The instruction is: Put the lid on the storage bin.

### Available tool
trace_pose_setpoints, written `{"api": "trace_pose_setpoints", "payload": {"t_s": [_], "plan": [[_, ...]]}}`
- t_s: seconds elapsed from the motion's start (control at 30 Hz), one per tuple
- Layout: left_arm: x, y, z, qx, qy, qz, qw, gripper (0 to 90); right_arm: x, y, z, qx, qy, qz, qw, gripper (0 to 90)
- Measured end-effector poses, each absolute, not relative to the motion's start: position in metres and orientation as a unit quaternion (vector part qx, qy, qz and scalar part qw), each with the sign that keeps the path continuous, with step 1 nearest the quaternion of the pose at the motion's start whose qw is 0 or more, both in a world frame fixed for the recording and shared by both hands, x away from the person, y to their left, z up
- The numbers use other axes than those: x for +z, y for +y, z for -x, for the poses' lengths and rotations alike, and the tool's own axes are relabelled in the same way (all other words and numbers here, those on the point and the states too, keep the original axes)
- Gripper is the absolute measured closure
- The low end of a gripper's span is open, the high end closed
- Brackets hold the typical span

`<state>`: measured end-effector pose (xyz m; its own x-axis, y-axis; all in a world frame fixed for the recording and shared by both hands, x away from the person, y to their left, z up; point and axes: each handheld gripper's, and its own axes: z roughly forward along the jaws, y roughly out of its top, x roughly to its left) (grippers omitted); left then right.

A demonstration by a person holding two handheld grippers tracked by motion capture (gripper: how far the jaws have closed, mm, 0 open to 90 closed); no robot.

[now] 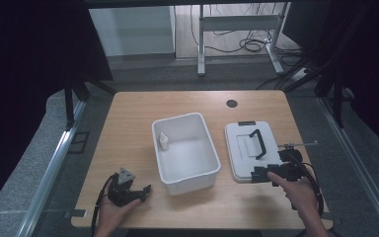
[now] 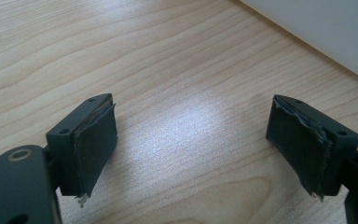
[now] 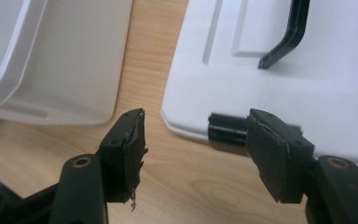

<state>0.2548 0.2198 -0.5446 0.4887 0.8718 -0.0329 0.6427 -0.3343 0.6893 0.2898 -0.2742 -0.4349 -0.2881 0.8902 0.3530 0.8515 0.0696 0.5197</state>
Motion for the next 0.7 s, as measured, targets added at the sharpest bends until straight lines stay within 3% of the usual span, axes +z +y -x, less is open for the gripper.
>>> {"api": "trace_pose_setpoints", "payload": {"t_s": [0.7], "plan": [[-0.545, 0.220, -0.254, 0.175, 0.477, -0.797, 0.328, 16.0, -0.415, -0.275, -0.339, 0.292, 0.726, -0.622, 0.011, 44.5]]}}
